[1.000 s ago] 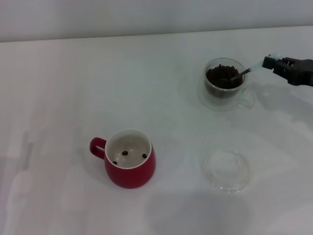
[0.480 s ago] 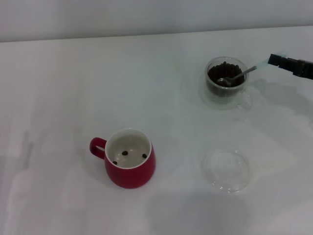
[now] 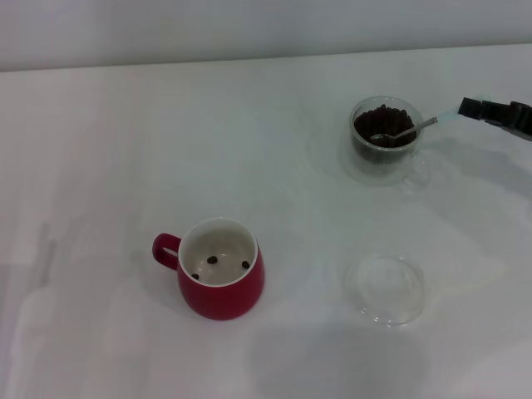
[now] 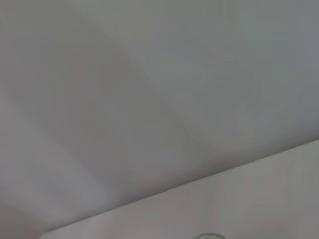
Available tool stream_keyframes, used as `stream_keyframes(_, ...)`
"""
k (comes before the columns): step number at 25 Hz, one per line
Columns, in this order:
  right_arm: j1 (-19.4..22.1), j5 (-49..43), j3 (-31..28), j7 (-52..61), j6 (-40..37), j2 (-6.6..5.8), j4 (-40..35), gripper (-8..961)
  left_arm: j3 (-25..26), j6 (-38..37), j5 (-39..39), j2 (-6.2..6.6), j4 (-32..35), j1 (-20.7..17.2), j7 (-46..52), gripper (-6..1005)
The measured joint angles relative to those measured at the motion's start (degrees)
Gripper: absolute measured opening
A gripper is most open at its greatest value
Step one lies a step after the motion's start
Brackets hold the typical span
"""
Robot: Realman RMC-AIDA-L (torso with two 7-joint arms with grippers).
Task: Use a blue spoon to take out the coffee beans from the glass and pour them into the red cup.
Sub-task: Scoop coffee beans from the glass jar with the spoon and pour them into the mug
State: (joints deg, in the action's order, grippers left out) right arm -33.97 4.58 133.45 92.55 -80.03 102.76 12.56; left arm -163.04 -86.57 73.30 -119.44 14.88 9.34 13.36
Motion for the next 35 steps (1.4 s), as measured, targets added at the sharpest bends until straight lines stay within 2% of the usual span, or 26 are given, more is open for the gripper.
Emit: stream_keyframes(35,-1.8,0.1,1.7,18.9,3.3,-0.91,-0.5,138,0.1,2.5,0.0,0.02,-1.8,1.9,-0.2,726)
